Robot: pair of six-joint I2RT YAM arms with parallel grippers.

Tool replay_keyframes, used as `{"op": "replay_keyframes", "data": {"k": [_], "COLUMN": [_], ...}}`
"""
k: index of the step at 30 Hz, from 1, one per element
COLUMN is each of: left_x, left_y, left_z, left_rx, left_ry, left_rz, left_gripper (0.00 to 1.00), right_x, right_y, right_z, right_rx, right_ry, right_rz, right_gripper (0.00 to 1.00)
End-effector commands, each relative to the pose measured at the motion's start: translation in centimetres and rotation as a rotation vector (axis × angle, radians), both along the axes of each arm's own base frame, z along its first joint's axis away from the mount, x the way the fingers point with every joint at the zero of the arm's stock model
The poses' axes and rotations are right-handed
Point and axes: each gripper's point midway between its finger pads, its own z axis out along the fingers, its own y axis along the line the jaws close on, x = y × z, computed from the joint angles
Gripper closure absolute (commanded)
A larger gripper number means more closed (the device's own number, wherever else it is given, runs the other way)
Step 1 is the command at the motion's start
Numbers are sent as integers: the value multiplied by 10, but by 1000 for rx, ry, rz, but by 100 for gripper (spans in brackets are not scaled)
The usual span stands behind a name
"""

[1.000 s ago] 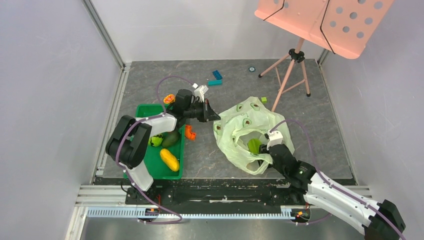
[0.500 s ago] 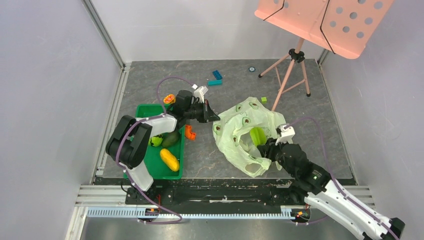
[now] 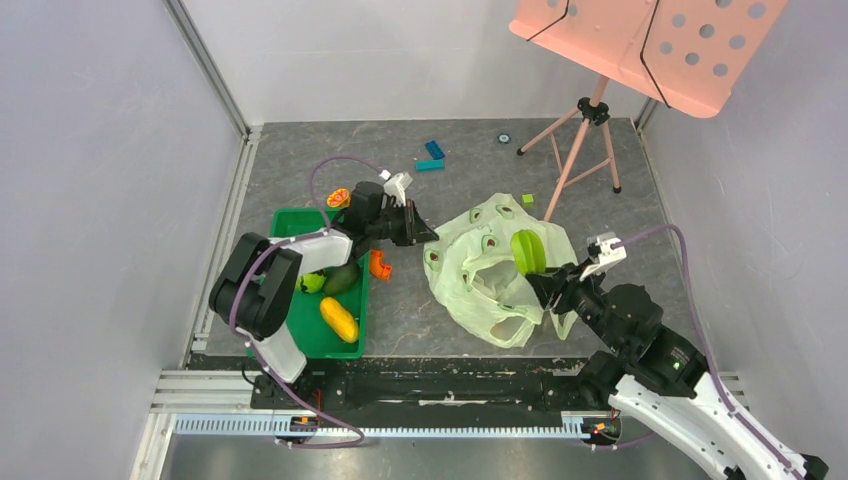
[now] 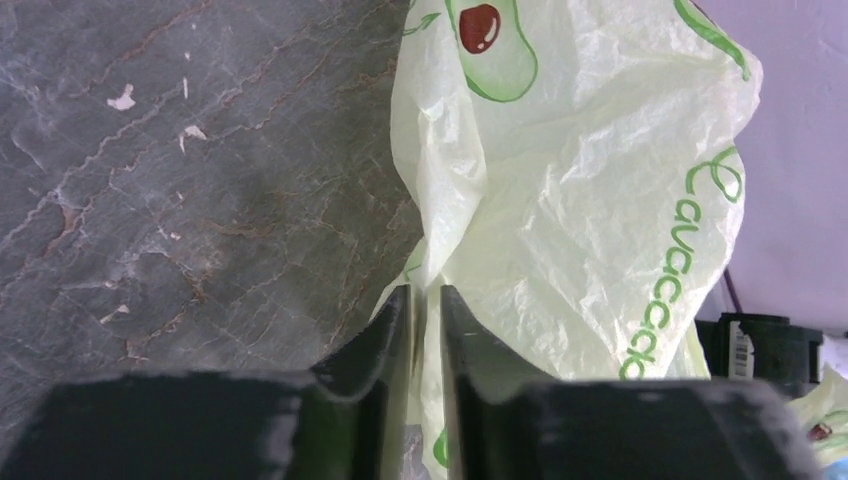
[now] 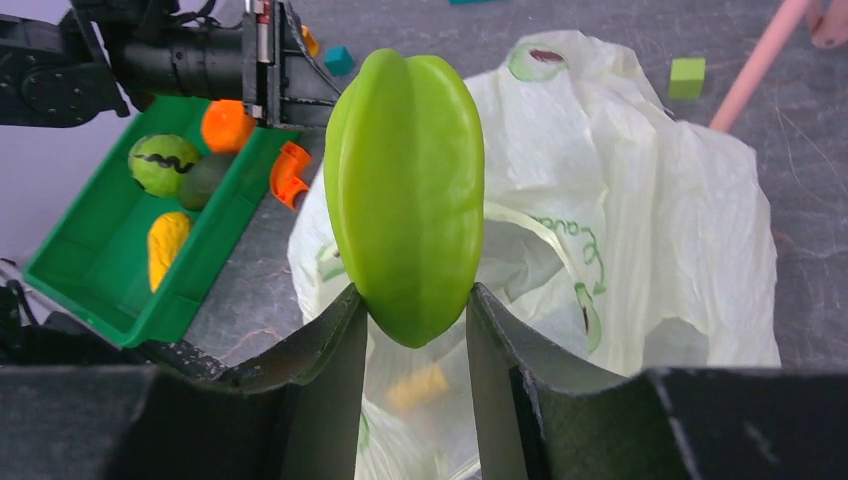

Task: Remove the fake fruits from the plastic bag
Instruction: Place the fake fruit in the bin.

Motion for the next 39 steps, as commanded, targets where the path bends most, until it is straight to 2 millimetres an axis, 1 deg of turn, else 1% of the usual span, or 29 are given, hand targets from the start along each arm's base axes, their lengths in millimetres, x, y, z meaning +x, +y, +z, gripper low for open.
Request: {"op": "replay_keyframes", "data": {"k": [1,2,3,4,6,7,8,9,10,11,14,16,19,22,23,25,26,27,28,29,31,32,33,34,35,36,37,38,39], "left_x": [7,7,7,7,6,5,5,3,1,-1,-13,-23,-41,-64,-74,-93,-103,-111,-120,-127,-139,-144,-147,-150,-153,-155,-158,-160,-161], "left_y": [-1,1,4,7,16,22,31,38,46,54,76,94,125,160,170,186,195,201,206,209,217,221,223,224,224,224,224,225,225], "left_z": [63,75,87,98,120,133,141,155,168,181,219,238,258,269,273,286,292,300,306,312,320,326,329,332,333,335,337,339,340], "left_rx": [-68,-68,-62,-50,-22,-12,10,20,28,36,37,53,106,179,185,174,169,155,142,130,135,139,143,146,148,144,140,135,133], "left_ry": [-78,-93,-110,-127,-167,-192,-197,-216,-238,-257,-321,-358,-402,-436,-445,-476,-487,-500,-511,-527,-539,-551,-554,-559,-562,-565,-569,-576,-581], "left_rz": [40,49,60,71,105,129,166,201,236,269,351,405,493,587,614,654,679,697,704,705,715,716,714,710,699,696,694,691,690], "left_gripper": [63,55,44,37,29,25,20,15,6,2,0,0,0,0,0,0,0,0,0,0,0,0,0,0,0,0,0,0,0], "right_x": [0,1,3,4,7,8,9,11,13,14,19,19,21,25,25,28,30,32,34,38,47,55,60,68,75,82,88,94,100], "right_y": [13,17,20,24,32,37,41,46,51,57,78,97,123,154,166,192,207,221,236,249,277,291,303,315,326,337,348,359,370], "right_z": [41,45,49,53,59,59,59,57,54,52,48,44,43,42,38,39,35,38,30,33,22,27,20,23,14,18,11,13,10], "right_rx": [10,5,7,9,19,17,13,3,-7,-12,-11,-10,6,16,0,-37,-62,-76,-104,-113,-154,-167,-186,-202,-226,-234,-252,-255,-261], "right_ry": [-77,-84,-94,-104,-121,-120,-122,-116,-108,-105,-110,-100,-96,-109,-103,-118,-114,-132,-131,-147,-151,-183,-183,-217,-214,-238,-249,-272,-287], "right_rz": [81,91,102,113,137,152,169,181,199,220,293,368,458,534,565,627,656,690,730,757,816,839,863,880,893,910,935,949,965], "right_gripper": [78,78,78,78,78,78,78,79,79,79,79,79,79,79,78,77,77,77,77,77,77,77,77,77,77,77,77,77,77]}}
